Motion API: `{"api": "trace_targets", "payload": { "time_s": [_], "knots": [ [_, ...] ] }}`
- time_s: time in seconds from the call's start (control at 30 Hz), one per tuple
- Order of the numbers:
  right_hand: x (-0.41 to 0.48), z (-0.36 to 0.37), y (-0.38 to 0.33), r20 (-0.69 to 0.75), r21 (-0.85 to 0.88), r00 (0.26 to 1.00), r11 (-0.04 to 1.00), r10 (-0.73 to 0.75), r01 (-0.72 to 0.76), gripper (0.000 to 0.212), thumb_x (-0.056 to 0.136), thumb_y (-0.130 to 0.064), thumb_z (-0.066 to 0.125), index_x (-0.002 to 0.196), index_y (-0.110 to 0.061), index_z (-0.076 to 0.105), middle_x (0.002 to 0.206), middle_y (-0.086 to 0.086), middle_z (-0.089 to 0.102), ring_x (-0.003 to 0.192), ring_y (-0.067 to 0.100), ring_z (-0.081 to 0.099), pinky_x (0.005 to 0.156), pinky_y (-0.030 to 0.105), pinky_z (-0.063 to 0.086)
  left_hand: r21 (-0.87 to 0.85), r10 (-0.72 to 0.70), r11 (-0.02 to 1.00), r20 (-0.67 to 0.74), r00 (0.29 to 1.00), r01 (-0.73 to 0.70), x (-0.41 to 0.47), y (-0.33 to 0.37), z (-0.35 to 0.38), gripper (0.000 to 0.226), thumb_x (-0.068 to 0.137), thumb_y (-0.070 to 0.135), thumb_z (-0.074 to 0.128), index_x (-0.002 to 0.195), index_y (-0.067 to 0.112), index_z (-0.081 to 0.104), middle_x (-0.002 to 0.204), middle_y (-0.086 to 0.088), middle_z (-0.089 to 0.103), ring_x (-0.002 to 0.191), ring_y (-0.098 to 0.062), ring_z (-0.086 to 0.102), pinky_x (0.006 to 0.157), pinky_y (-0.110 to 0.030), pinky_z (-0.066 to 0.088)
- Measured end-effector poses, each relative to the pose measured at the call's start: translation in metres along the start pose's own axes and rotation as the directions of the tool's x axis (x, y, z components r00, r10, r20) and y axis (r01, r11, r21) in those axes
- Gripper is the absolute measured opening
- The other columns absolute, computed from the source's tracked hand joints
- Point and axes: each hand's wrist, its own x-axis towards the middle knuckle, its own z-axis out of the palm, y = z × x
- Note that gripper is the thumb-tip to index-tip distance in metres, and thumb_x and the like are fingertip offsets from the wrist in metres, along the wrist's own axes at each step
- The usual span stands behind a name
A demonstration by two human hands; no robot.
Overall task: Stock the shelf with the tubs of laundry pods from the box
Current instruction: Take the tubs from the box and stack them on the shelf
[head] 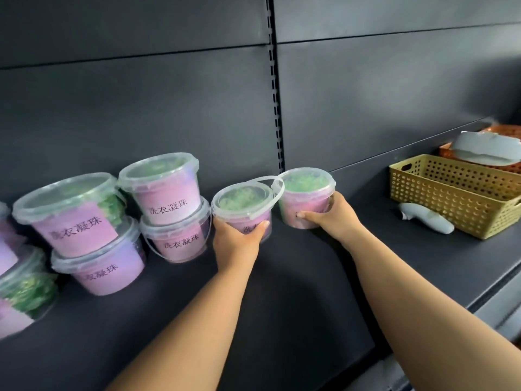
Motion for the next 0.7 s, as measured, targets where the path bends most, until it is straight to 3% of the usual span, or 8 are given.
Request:
{"api": "trace_targets", "payload": {
  "time_s": [0.2, 0.47, 0.63, 0.7],
  "knots": [
    [0.010, 0.005, -0.001, -0.032, -0.006, 0.999, 1.000, -0.012, 0.012, 0.072, 0.065, -0.029, 0.083, 0.125, -0.013, 0.045, 0.107, -0.006, 0.052, 0.101, 0.014, 0.051, 0.085, 0.025, 0.041, 0.013, -0.025, 1.000, -0.081, 0.996, 0.026, 0.026, -0.007, 0.017, 0.102, 0.063, 0.042, 0.078, 0.141, 0.007, 0.023, 0.144, -0.009, 0.040, 0.132, -0.026, 0.040, 0.109, -0.039, 0.032],
    [0.011, 0.004, 0.003, -0.039, 0.052, 0.999, 0.998, 0.026, -0.024, 0.083, 0.062, -0.027, 0.085, 0.128, -0.012, 0.037, 0.120, -0.001, 0.051, 0.108, 0.017, 0.052, 0.094, 0.033, 0.045, 0.012, -0.035, 0.999, -0.052, 0.998, 0.035, 0.029, -0.005, 0.020, 0.107, 0.062, 0.036, 0.081, 0.141, 0.003, 0.018, 0.146, -0.012, 0.031, 0.135, -0.027, 0.032, 0.112, -0.039, 0.027],
    [0.010, 0.004, 0.000, 0.017, 0.057, 1.000, 0.998, -0.010, 0.009, 0.077, 0.060, -0.024, 0.086, 0.124, -0.015, 0.045, 0.118, -0.003, 0.056, 0.106, 0.014, 0.054, 0.090, 0.029, 0.045, -0.017, -0.069, 0.997, 0.013, 0.998, 0.069, 0.032, -0.007, 0.017, 0.105, 0.066, 0.027, 0.079, 0.144, 0.006, 0.012, 0.149, -0.010, 0.026, 0.137, -0.024, 0.028, 0.114, -0.036, 0.024],
    [0.009, 0.003, -0.001, 0.017, 0.030, 1.000, 0.999, -0.013, 0.013, 0.064, 0.063, -0.025, 0.085, 0.115, -0.016, 0.049, 0.107, -0.008, 0.057, 0.099, 0.012, 0.054, 0.083, 0.024, 0.043, -0.023, -0.067, 0.997, 0.016, 0.998, 0.067, 0.032, -0.008, 0.016, 0.106, 0.066, 0.027, 0.079, 0.145, 0.007, 0.011, 0.150, -0.009, 0.025, 0.138, -0.023, 0.027, 0.114, -0.036, 0.023]
  ]
}}
